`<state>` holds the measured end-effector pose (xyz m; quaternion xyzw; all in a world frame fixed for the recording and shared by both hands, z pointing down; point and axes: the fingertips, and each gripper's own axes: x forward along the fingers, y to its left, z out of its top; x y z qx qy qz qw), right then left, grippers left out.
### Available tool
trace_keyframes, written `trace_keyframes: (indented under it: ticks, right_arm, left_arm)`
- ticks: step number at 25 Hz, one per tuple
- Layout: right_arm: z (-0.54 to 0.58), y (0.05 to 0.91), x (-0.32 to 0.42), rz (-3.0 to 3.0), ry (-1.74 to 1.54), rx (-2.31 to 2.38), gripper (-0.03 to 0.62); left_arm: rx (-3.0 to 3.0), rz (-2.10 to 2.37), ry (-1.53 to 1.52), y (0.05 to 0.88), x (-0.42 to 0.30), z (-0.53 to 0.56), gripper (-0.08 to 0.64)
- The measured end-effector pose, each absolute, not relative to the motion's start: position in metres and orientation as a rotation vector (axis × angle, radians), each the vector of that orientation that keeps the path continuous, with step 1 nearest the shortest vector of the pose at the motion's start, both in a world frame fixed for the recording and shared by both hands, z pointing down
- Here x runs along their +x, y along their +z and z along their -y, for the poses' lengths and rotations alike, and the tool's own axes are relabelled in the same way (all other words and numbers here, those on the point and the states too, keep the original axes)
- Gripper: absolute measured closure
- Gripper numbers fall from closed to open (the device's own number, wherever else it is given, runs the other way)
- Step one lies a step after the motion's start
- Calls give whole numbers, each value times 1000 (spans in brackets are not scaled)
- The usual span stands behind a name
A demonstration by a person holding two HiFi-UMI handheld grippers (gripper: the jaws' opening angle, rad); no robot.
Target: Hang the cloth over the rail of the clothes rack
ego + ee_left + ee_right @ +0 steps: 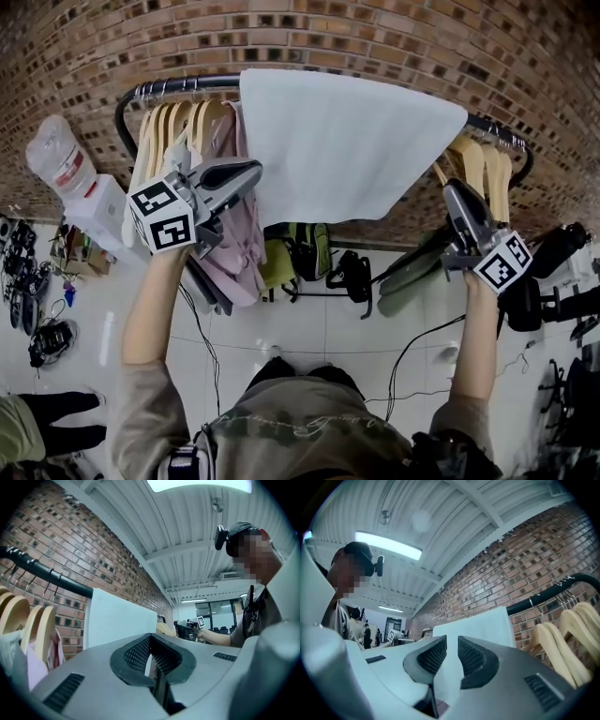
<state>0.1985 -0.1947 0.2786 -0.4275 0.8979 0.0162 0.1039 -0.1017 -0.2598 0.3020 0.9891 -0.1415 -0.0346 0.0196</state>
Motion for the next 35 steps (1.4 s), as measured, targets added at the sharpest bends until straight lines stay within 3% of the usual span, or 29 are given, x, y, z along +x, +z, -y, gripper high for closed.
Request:
trace_keyframes:
  ticks: [9, 15, 20, 24, 35]
  right_arm:
    - [101, 335, 136, -2817, 161, -1155, 520]
    - [32, 363, 133, -2805, 54, -1054, 520]
    - [-11, 388, 132, -2825, 8, -1006, 520]
    - [-39, 393, 111, -2812, 25, -1037, 520]
    - [-65, 377, 79, -2753, 114, -1112, 522]
  left_arm:
    - [2980, 594, -155, 337, -86, 174, 555]
    - [2859, 635, -311, 355, -45, 78, 554]
    - [2849, 827, -175, 386, -23, 36, 555]
    - [2888, 867, -60, 406, -30, 4, 554]
    - [2926, 829, -96, 411, -54, -15, 554]
